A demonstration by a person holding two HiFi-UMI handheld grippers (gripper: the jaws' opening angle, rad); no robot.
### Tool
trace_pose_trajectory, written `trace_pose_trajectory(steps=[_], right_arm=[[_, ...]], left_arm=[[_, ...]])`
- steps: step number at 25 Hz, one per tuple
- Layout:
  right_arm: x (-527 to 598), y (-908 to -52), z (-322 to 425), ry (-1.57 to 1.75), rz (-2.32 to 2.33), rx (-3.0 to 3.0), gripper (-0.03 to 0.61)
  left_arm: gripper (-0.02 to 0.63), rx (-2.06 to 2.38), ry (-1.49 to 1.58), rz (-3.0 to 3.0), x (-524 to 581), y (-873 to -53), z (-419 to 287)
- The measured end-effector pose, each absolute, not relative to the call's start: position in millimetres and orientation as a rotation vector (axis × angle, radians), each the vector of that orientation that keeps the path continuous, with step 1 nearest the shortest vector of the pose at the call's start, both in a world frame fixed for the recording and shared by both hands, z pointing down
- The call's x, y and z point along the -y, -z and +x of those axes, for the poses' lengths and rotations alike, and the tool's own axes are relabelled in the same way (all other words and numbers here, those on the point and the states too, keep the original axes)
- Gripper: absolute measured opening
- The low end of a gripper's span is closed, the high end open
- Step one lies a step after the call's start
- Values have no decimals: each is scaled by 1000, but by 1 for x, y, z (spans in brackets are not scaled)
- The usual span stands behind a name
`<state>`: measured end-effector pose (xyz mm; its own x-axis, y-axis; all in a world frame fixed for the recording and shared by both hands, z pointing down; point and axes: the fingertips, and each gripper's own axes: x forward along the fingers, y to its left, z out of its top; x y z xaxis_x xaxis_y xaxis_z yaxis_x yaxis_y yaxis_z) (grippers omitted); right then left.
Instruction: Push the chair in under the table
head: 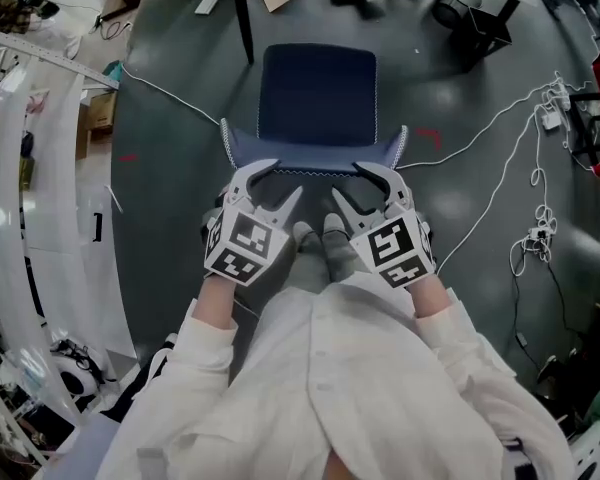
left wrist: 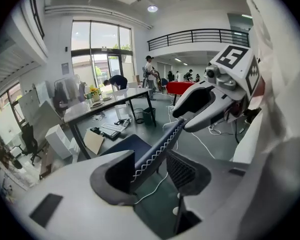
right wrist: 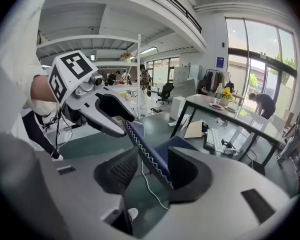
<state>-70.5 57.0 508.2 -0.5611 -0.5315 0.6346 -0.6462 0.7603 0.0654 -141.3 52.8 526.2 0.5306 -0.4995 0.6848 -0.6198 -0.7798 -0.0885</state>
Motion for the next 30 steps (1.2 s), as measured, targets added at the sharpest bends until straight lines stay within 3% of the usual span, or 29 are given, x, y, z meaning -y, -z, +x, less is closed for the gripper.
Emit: trace_pose_trajectory(steps=[18,30], right_arm=[[-48,-540,-62,54,806,2101,155],[-46,-539,-62,-29,866,2095,144]], left_arm=[[190,904,-1315,2623,-38,-554,-146],[184,907,-1297,2617,-37,-554,-147]])
